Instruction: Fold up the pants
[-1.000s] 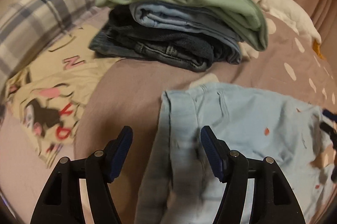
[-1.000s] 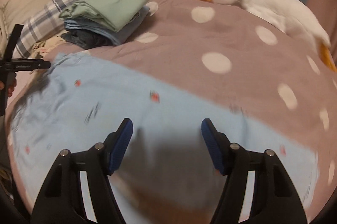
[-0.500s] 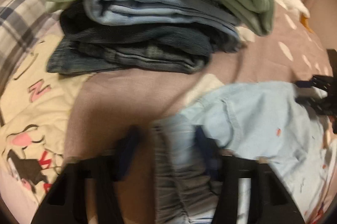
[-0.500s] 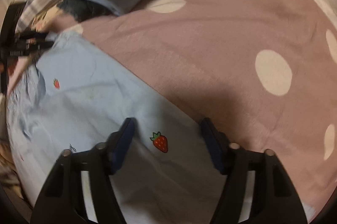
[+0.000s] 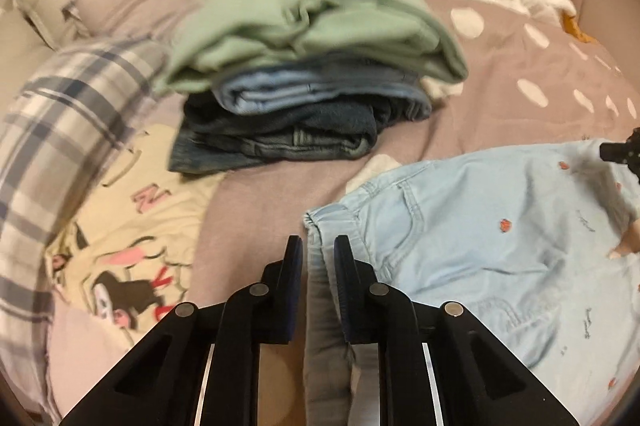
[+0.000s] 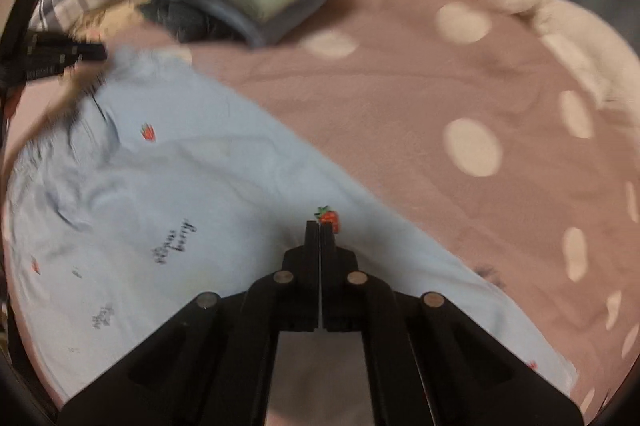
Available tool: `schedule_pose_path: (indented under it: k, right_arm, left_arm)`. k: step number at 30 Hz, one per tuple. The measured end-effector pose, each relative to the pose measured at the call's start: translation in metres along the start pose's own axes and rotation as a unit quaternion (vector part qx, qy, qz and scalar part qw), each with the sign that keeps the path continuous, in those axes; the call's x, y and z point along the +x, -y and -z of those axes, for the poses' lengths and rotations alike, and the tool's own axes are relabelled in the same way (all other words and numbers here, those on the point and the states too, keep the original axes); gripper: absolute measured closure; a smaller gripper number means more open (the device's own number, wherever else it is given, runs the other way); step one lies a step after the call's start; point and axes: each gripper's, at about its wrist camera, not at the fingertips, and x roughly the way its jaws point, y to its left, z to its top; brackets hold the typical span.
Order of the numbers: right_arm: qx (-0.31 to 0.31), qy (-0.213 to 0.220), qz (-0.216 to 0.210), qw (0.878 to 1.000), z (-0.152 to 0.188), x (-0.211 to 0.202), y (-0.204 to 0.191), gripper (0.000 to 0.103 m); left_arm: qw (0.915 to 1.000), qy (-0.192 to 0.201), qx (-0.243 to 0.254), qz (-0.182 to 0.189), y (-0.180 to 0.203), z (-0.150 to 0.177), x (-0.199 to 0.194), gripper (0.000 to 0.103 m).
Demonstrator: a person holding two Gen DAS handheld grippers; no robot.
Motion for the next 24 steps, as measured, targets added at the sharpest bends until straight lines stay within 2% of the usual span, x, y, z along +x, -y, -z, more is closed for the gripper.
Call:
schedule_pose_path:
  k: [1, 2, 5, 9, 10, 11, 12, 13, 15, 17, 18, 22, 24]
  right_arm:
    - [0.005, 0.01, -0.003, 1.0, 0.003, -0.014, 0.002, 0.102]
    - [0.006, 0.016, -0.001, 1.0, 0.004, -0.023, 0.001, 0.102]
    - [0.001, 0.013, 0.005, 1.0, 0.014, -0.039, -0.008, 0.102]
    - [0.018, 0.008, 0.011, 1.0, 0.025, -0.045, -0.009, 0.1]
    - [0.025, 0.005, 0.008, 1.0, 0.025, -0.042, -0.008, 0.095]
    - [0.03, 0.006, 0.012, 0.999, 0.024, -0.04, -0.008, 0.078]
    - [0.032, 0.007, 0.015, 0.999, 0.023, -0.035, -0.008, 0.067]
    - [0.035, 0.01, 0.015, 0.999, 0.022, -0.032, -0.007, 0.05]
    - [0.038, 0.013, 0.007, 0.999, 0.019, -0.023, -0.006, 0.05]
    - [0.028, 0.007, 0.005, 1.0, 0.011, -0.007, -0.005, 0.05]
    - [0.021, 0.002, 0.005, 1.0, 0.007, 0.002, -0.005, 0.051]
    - [-0.017, -0.021, -0.001, 1.0, -0.022, 0.05, -0.004, 0.051]
    - [-0.032, -0.025, -0.016, 0.999, -0.036, 0.069, -0.001, 0.051]
  left_arm:
    - [0.9999, 0.009, -0.004, 0.012, 0.001, 0.002, -0.007, 0.098]
    - [0.9997, 0.014, -0.005, 0.017, 0.004, 0.001, -0.009, 0.1]
    - [0.9988, 0.012, -0.015, 0.045, 0.014, 0.012, -0.017, 0.1]
    - [0.9993, 0.004, -0.002, 0.038, 0.021, 0.019, -0.02, 0.1]
    - [0.9993, 0.001, -0.003, 0.036, 0.018, 0.019, -0.02, 0.1]
    - [0.9994, -0.002, -0.006, 0.035, 0.016, 0.018, -0.017, 0.099]
    - [0.9995, -0.002, -0.011, 0.029, 0.013, 0.018, -0.015, 0.098]
    - [0.9995, -0.003, -0.017, 0.028, 0.011, 0.017, -0.013, 0.097]
    - [0.9989, -0.011, -0.028, 0.036, 0.007, 0.013, -0.002, 0.092]
    - [0.9987, -0.021, -0.033, 0.033, 0.005, 0.01, 0.01, 0.066]
    - [0.9986, -0.026, -0.034, 0.031, 0.005, 0.008, 0.016, 0.061]
    - [0.9986, -0.036, -0.024, 0.03, 0.005, -0.005, 0.039, 0.06]
    - [0.998, -0.054, -0.015, 0.029, 0.002, -0.01, 0.054, 0.06]
